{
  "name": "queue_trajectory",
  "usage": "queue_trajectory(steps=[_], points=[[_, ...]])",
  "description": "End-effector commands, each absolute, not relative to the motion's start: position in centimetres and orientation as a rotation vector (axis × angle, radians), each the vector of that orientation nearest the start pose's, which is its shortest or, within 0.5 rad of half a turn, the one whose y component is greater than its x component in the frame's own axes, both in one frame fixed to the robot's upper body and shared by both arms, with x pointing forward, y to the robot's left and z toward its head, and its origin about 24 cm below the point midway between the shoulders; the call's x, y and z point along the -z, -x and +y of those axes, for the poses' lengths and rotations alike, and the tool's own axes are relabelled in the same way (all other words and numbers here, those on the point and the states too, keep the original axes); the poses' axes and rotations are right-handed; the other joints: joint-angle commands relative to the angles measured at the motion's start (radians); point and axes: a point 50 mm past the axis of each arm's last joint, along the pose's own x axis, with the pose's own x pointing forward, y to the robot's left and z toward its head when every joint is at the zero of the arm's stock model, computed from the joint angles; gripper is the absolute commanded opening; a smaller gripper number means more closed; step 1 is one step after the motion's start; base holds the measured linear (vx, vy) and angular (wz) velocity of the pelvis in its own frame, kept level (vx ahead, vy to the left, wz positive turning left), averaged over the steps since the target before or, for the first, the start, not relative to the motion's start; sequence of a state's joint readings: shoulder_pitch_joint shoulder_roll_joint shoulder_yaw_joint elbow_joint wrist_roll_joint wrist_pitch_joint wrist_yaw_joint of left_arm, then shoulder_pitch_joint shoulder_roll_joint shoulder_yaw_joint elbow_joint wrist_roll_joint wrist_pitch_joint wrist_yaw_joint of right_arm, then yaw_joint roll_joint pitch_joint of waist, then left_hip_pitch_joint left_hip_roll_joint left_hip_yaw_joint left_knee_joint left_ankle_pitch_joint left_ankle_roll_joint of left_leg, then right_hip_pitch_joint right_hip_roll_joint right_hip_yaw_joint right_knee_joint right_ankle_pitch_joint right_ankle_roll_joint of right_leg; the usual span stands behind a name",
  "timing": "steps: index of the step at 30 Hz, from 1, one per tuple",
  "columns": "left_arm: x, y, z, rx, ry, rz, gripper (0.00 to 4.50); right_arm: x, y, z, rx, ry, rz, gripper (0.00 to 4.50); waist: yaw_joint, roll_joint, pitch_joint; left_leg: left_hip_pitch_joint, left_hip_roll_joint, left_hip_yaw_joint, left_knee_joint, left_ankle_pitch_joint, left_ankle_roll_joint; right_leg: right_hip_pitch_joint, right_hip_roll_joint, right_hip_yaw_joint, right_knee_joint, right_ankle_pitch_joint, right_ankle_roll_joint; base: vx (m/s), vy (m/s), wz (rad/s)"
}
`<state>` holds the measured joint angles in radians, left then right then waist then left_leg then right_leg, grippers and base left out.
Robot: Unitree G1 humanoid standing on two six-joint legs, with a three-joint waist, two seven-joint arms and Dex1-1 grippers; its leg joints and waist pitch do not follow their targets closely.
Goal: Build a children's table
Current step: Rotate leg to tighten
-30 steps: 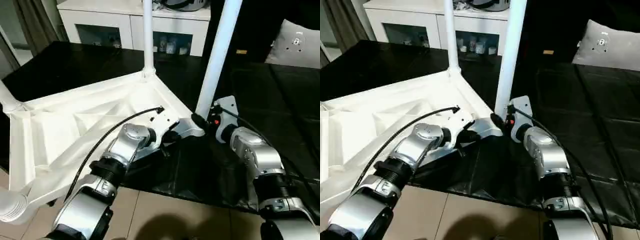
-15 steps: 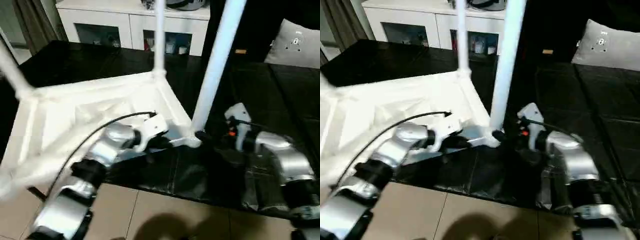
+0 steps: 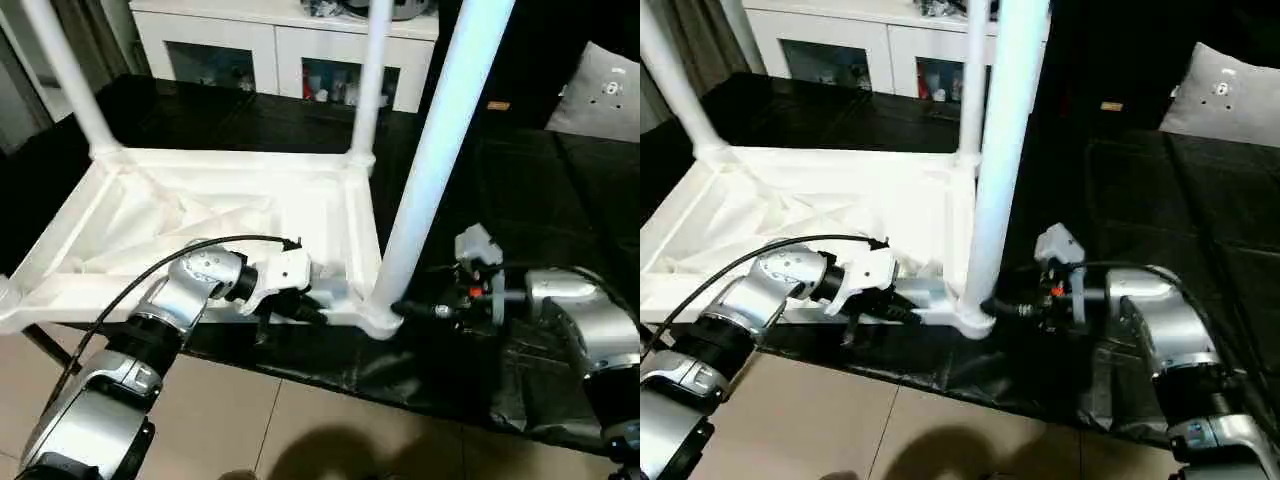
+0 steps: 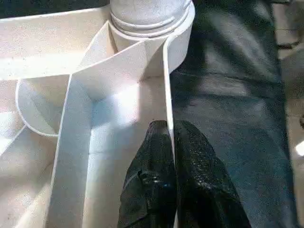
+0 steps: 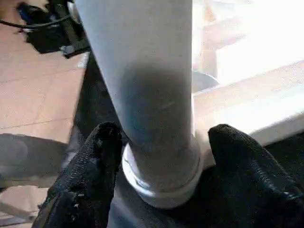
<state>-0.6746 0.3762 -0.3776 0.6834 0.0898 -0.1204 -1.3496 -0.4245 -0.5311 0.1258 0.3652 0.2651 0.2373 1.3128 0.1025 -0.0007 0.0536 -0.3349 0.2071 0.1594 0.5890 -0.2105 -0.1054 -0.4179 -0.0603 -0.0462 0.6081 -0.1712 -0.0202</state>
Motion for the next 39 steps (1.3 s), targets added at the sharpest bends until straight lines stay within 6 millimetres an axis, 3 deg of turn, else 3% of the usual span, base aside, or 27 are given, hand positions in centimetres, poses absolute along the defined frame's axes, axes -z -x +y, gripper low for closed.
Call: queue_trajectory(steps=[1,10,15,18,22,23,27,31,35,37,38,39], points=[[-5.0,-30.9,11.8,1.659,-0.67,0.459,0.0,-7.4,-29.0,-18.8,-1.312,0.117,0.358,2.78,0.002,-0.014,-0.062,-0.013,0.015,0.013,-0.064,-0.141,0.071,0.065,-0.064,0.036,-0.074,-0.253,-0.204,0.0,0.0,0.0],[-5.0,-30.8,11.8,1.685,-0.675,0.46,0.0,-7.2,-28.5,-18.4,-1.366,0.079,0.377,2.04,0.011,-0.014,-0.063,-0.013,0.014,0.012,-0.064,-0.125,0.063,0.066,-0.063,0.036,-0.072,-0.239,-0.198,0.0,0.0,0.0],[-5.1,-30.8,11.4,1.658,-0.583,0.473,0.0,-7.2,-28.2,-18.2,-1.355,0.016,0.369,1.93,0.013,-0.015,-0.063,-0.013,0.014,0.013,-0.064,-0.118,0.063,0.067,-0.063,0.036,-0.071,-0.238,-0.196,0.0,0.0,0.0],[-5.1,-31.3,10.3,1.553,-0.492,0.476,0.0,-7.0,-28.5,-17.2,-1.249,-0.044,0.35,1.91,0.011,-0.014,-0.06,-0.015,0.013,0.013,-0.065,-0.124,0.057,0.067,-0.062,0.037,-0.074,-0.259,-0.193,0.0,0.0,0.0],[-4.9,-31.6,8.9,1.459,-0.428,0.469,0.0,-6.3,-29.6,-16.1,-1.073,-0.039,0.353,1.91,-0.001,-0.016,-0.056,-0.015,0.005,0.008,-0.07,-0.151,0.027,0.064,-0.063,0.034,-0.091,-0.415,-0.131,0.0,0.0,0.0],[-4.9,-31.6,8.9,1.459,-0.428,0.469,0.0,-6.3,-29.6,-16.1,-1.073,-0.039,0.353,1.91,-0.003,-0.016,-0.055,-0.014,0.004,0.008,-0.07,-0.157,0.026,0.062,-0.064,0.033,-0.095,-0.434,-0.122,0.0,0.0,0.0],[-4.3,-31.8,6.0,1.331,-0.364,0.48,0.0,-5.3,-31.4,-14.3,-0.809,-0.066,0.369,1.91,-0.025,-0.017,-0.056,-0.015,-0.001,0.006,-0.068,-0.156,0.021,0.06,-0.061,0.031,-0.101,-0.474,-0.098,0.0,0.0,0.0],[-4.5,-31.9,4.0,1.256,-0.326,0.468,0.0,-5.0,-32.5,-13.5,-0.655,-0.101,0.378,1.88,-0.039,-0.014,-0.057,-0.014,-0.001,0.006,-0.069,-0.158,0.029,0.057,-0.059,0.032,-0.103,-0.457,-0.107,0.0,0.0,0.0],[-4.8,-32.3,2.0,1.144,-0.314,0.441,0.0,-5.0,-34.1,-13.4,-0.428,-0.082,0.339,1.88,-0.044,-0.012,-0.06,-0.018,0.0,0.007,-0.067,-0.138,0.029,0.059,-0.058,0.034,-0.093,-0.367,-0.136,0.0,0.0,0.0],[-4.9,-32.3,1.9,1.136,-0.313,0.439,0.0,-5.1,-34.2,-13.4,-0.428,-0.08,0.317,1.88,-0.042,-0.012,-0.062,-0.017,-0.001,0.008,-0.066,-0.134,0.035,0.062,-0.058,0.035,-0.09,-0.33,-0.149,0.0,0.0,0.0],[-4.9,-32.3,2.0,1.128,-0.316,0.439,0.0,-5.4,-34.3,-13.5,-0.438,-0.082,0.291,2.44,-0.041,-0.012,-0.063,-0.018,-0.001,0.008,-0.066,-0.125,0.044,0.065,-0.057,0.036,-0.087,-0.29,-0.161,0.0,0.0,0.0],[-4.9,-32.3,2.1,1.126,-0.32,0.439,0.0,-5.5,-34.2,-13.6,-0.446,-0.084,0.279,2.44,-0.04,-0.013,-0.064,-0.018,-0.001,0.008,-0.065,-0.121,0.049,0.067,-0.058,0.036,-0.086,-0.271,-0.166,0.0,0.0,0.0]])
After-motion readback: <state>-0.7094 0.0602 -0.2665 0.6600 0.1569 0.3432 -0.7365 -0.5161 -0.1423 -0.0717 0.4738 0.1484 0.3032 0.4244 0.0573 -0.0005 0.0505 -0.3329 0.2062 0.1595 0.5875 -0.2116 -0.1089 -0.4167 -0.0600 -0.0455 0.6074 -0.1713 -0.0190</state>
